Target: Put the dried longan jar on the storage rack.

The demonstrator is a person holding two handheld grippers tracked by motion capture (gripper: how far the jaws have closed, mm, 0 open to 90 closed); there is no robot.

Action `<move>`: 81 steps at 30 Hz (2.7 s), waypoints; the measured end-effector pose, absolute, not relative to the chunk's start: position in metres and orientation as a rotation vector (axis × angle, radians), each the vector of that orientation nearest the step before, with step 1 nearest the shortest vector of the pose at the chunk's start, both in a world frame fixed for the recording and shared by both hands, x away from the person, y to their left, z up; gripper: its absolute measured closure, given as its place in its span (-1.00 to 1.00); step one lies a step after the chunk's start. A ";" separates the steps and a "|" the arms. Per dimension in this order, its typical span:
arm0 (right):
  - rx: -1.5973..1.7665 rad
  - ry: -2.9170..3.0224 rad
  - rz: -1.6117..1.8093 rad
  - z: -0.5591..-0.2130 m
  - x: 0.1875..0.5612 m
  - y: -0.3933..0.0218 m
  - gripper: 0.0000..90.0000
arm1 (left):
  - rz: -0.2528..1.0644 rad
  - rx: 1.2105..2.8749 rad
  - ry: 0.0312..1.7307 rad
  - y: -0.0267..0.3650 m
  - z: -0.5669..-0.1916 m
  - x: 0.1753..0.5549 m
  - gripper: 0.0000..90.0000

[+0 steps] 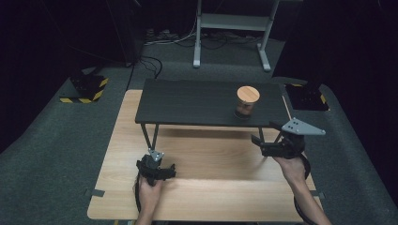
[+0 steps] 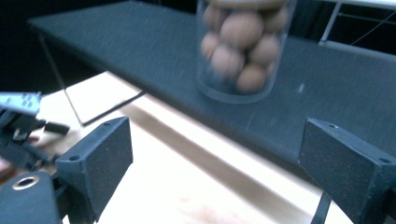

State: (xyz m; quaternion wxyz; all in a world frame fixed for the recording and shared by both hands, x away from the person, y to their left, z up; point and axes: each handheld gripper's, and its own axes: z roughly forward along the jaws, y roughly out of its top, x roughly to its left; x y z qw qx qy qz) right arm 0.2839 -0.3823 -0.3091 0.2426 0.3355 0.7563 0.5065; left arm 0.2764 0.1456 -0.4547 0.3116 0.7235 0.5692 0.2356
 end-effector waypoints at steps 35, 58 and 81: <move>1.245 2.181 1.237 -0.460 0.271 -0.390 -0.81 | 0.623 1.911 1.502 0.146 -0.455 0.276 -0.97; 1.394 2.196 1.227 -0.457 0.290 -0.395 -0.80 | 0.624 1.910 1.505 0.145 -0.455 0.276 -0.97; 1.383 2.204 1.213 -0.456 0.290 -0.393 -0.78 | 0.624 1.911 1.506 0.145 -0.454 0.276 -0.97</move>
